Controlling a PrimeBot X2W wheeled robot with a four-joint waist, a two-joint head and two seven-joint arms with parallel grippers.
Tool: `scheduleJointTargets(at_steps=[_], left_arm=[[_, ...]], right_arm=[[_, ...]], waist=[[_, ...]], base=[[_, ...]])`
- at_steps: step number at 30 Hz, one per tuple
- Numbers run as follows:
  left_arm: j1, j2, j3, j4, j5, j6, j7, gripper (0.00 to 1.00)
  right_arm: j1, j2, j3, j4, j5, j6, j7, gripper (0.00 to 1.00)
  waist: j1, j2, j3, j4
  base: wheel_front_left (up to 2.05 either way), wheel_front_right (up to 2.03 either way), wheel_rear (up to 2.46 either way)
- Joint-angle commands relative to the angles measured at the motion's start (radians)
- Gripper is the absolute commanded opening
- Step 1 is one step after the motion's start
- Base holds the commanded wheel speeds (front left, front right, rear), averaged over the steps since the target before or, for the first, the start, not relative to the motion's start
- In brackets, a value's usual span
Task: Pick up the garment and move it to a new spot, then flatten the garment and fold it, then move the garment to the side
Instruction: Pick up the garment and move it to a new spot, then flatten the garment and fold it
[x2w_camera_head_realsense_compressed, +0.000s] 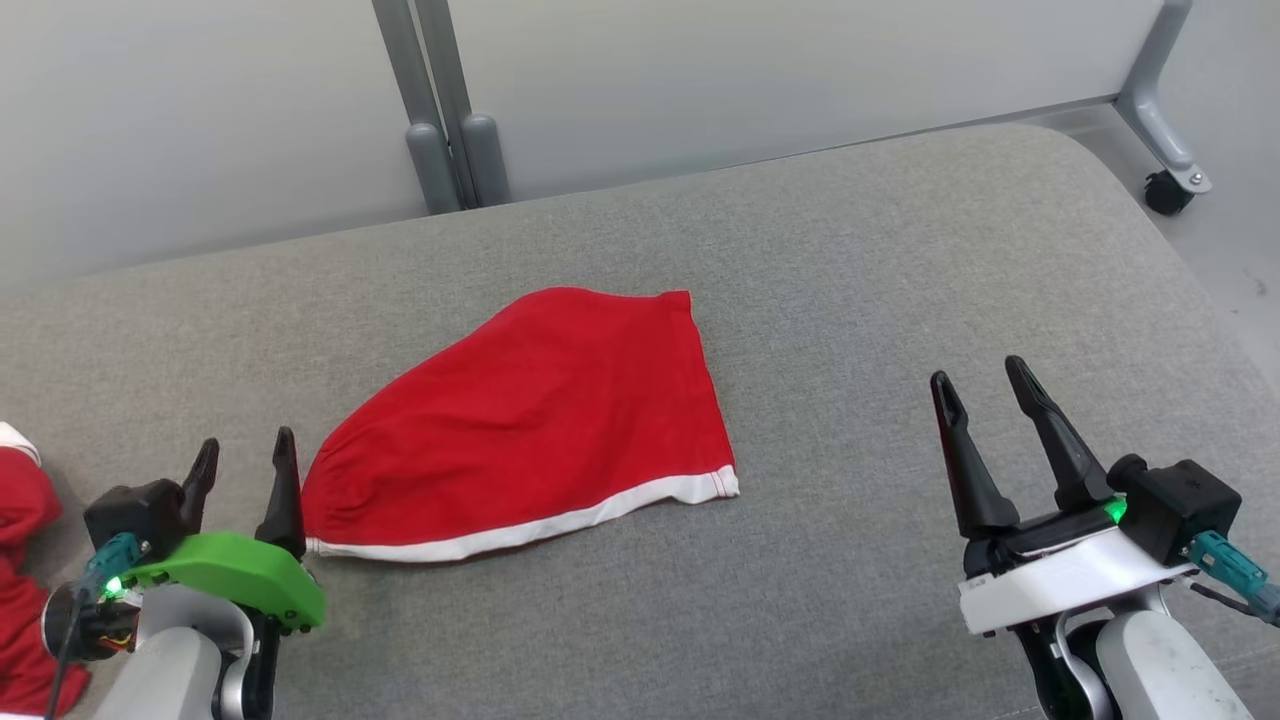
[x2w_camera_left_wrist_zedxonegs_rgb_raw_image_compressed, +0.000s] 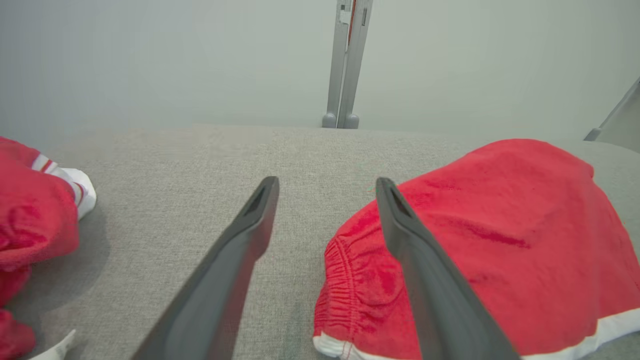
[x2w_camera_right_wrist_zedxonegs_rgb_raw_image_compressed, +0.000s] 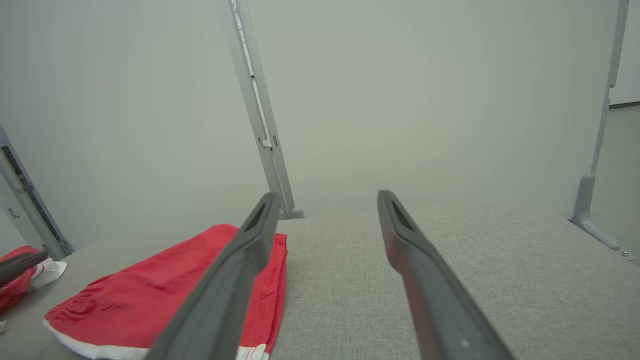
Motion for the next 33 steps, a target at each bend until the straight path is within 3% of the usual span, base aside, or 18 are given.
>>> scheduleJointTargets(at_steps=[1,9,14,21,33], left_arm=[[0.045,0.002,0.014,-0.044,0.018,0.017,-0.001,1.0],[0.199,-0.007,0.037,-0.329,0.173,0.116,-0.001,1.0],[0.264,-0.036,0.022,-0.386,0.234,0.136,-0.002,1.0],[0.289,-0.082,0.035,-0.368,0.257,0.113,-0.002,1.0],[0.283,-0.097,0.065,-0.374,0.314,0.096,-0.002,1.0]], right_arm=[[0.017,-0.004,-0.003,-0.006,-0.009,0.0,-0.003,1.0],[0.077,0.004,-0.044,-0.018,-0.051,0.0,-0.003,1.0],[0.104,0.015,-0.065,-0.017,-0.086,0.0,-0.003,1.0],[0.109,0.012,-0.066,0.0,-0.092,0.0,-0.003,1.0],[0.099,0.005,-0.057,0.005,-0.09,0.0,-0.003,1.0]], waist=[[0.0,-0.0001,-0.013,0.008],[0.0,-0.0001,-0.022,0.023],[0.0,-0.0001,-0.022,0.029],[0.0,-0.0001,-0.028,0.03],[0.0,-0.0001,-0.031,0.034]], base=[[0.0,0.0,0.0],[0.0,0.0,0.0],[0.0,0.0,0.0],[0.0,0.0,0.0],[0.0,0.0,0.0]])
